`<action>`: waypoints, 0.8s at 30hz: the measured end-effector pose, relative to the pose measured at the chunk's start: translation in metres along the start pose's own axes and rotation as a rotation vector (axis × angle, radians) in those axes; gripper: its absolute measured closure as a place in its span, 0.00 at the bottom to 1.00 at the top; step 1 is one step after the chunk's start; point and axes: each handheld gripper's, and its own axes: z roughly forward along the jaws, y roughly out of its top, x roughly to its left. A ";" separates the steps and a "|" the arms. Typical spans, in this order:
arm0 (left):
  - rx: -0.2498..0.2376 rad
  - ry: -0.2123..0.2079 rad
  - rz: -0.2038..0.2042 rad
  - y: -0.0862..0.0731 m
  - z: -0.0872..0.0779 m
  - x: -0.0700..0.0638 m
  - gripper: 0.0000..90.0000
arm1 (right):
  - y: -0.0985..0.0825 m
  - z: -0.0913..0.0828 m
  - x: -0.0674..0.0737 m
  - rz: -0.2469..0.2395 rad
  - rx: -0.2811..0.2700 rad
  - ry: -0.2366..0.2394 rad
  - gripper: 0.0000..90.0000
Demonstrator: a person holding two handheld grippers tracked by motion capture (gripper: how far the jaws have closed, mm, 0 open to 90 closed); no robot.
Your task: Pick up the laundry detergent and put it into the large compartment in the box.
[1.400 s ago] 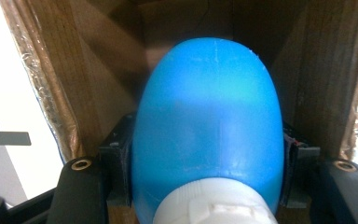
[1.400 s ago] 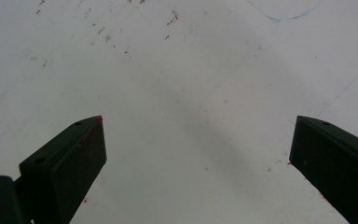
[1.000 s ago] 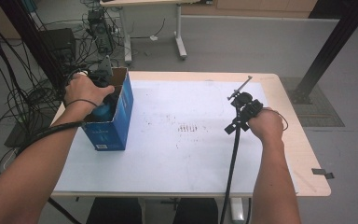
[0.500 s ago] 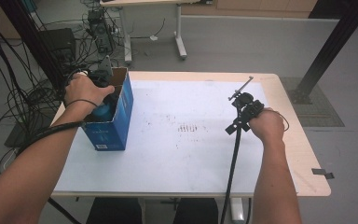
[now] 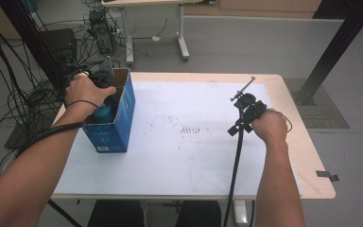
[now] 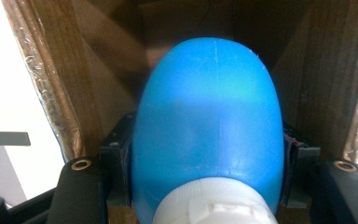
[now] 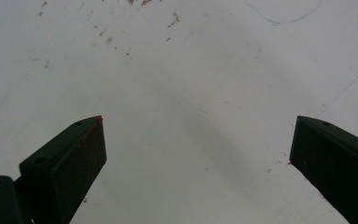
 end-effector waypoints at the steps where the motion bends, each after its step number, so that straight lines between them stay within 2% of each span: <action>1: -0.001 0.000 0.002 0.000 0.000 0.000 0.41 | 0.000 0.000 0.000 -0.002 -0.002 0.003 0.04; 7: 0.002 -0.001 0.005 0.001 0.001 0.001 0.41 | 0.001 0.000 0.000 -0.007 -0.004 0.000 0.04; 13: 0.004 -0.002 0.006 0.002 0.001 0.000 0.36 | 0.001 0.000 -0.001 -0.006 -0.003 0.002 0.04; 24: -0.012 -0.006 0.003 -0.001 -0.011 0.002 0.35 | -0.001 0.000 -0.001 -0.003 -0.005 0.003 0.04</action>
